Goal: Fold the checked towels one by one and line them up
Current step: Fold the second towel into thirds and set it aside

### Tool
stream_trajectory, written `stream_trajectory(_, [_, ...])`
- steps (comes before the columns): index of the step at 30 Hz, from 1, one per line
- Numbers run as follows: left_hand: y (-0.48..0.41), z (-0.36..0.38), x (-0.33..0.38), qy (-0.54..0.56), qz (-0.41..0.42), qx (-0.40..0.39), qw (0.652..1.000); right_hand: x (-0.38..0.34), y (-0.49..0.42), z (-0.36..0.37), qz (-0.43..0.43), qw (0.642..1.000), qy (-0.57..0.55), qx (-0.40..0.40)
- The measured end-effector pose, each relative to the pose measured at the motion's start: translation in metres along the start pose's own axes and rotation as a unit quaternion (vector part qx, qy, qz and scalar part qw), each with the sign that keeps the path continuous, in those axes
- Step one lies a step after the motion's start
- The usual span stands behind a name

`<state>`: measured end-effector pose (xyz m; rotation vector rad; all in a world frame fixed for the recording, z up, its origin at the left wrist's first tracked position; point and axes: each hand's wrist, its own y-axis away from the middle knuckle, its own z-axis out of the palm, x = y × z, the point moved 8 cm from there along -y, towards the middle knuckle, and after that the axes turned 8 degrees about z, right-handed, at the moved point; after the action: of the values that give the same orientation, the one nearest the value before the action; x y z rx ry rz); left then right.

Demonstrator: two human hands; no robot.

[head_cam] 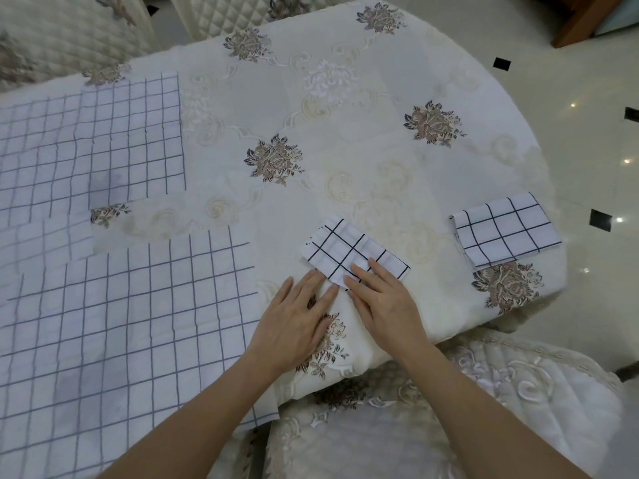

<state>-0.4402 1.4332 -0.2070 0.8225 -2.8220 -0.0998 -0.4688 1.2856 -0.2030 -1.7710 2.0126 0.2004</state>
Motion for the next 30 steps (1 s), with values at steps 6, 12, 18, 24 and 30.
stream_trajectory(6, [-0.007, -0.038, -0.008, 0.04, -0.031, 0.148, 0.988, 0.0, 0.001, 0.002, 0.003, 1.0, -0.002, -0.015])
stream_trajectory(12, [-0.099, -0.05, -0.001, 0.01, 0.079, 0.121, 0.989, -0.006, -0.004, 0.002, -0.024, 0.998, -0.045, -0.02])
stream_trajectory(18, [-0.125, -0.006, -0.016, -0.067, 0.138, -0.003, 0.988, -0.002, -0.002, 0.0, -0.004, 0.999, -0.038, -0.012])
stream_trajectory(24, [-0.125, -0.001, -0.022, -0.069, 0.139, 0.004, 0.988, -0.007, -0.007, -0.022, 0.046, 0.995, -0.061, 0.063])
stream_trajectory(30, [-0.123, -0.001, -0.017, -0.087, 0.152, -0.02, 0.984, -0.024, -0.05, 0.003, 0.178, 0.984, 0.009, -0.015])
